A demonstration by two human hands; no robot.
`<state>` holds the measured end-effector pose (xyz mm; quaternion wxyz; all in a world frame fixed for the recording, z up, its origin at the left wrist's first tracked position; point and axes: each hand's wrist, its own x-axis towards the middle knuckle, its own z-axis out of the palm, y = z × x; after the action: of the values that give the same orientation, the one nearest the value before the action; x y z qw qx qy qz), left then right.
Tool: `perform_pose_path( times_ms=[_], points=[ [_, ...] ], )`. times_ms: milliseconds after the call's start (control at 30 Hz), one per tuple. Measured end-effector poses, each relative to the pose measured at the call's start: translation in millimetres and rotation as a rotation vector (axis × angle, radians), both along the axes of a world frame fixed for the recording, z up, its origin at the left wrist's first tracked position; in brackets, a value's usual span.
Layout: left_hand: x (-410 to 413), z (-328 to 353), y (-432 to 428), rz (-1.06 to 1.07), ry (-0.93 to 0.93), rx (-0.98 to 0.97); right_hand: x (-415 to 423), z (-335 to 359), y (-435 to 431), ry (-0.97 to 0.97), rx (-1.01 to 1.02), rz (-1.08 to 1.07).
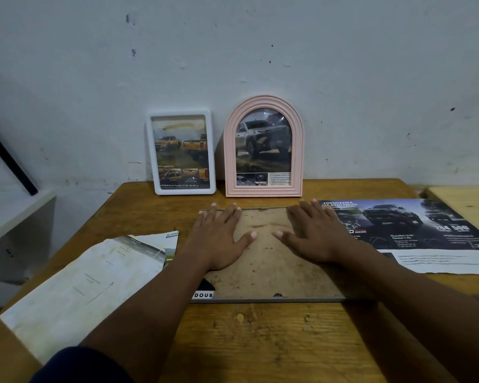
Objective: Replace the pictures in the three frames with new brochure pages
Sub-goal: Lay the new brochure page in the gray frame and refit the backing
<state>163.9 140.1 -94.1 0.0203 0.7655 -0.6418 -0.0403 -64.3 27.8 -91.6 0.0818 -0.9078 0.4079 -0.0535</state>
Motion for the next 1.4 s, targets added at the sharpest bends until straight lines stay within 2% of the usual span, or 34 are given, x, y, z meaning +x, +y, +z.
perform_pose_path(
  times_ms=[100, 200, 300, 500, 633, 733, 833, 967, 1100, 1400],
  points=[
    [-0.9, -3.8, 0.2, 0.004, 0.008, -0.088, -10.6, -3.4, 19.0, -0.081, -0.197, -0.125],
    [-1.7, -2.3, 2.5, 0.009, -0.017, -0.208, -8.8, 0.3, 24.0, -0.059, -0.185, -0.153],
    [-1.8, -2.1, 3.2, 0.014, -0.012, -0.236, -8.9, 5.7, 21.1, -0.001, -0.138, -0.142],
    [-4.0, 3.9, 3.3, 0.053, 0.044, -0.133, -13.5, 5.2, 21.9, 0.015, -0.101, -0.117],
    [-14.9, 16.3, 0.5, 0.034, -0.006, 0.022, -16.9, 4.7, 19.9, 0.022, -0.087, -0.067],
    [-23.5, 16.8, -7.0, -0.008, -0.080, 0.082, -15.4, 13.3, 13.8, 0.097, -0.069, -0.036],
    [-27.1, 16.0, -11.8, 0.019, -0.102, 0.077, -12.0, 18.1, 10.4, 0.150, -0.089, -0.033],
    [-30.0, 12.0, -10.2, 0.037, -0.124, 0.038, -9.2, 10.3, 15.2, 0.064, -0.147, -0.044],
    [-33.3, 11.1, -12.4, 0.059, -0.108, 0.050, -7.0, 16.7, 8.1, -0.014, -0.073, -0.022],
    [-36.7, 17.1, -19.2, 0.098, -0.062, 0.070, -7.3, 13.5, 6.5, -0.007, -0.117, -0.022]
  ],
)
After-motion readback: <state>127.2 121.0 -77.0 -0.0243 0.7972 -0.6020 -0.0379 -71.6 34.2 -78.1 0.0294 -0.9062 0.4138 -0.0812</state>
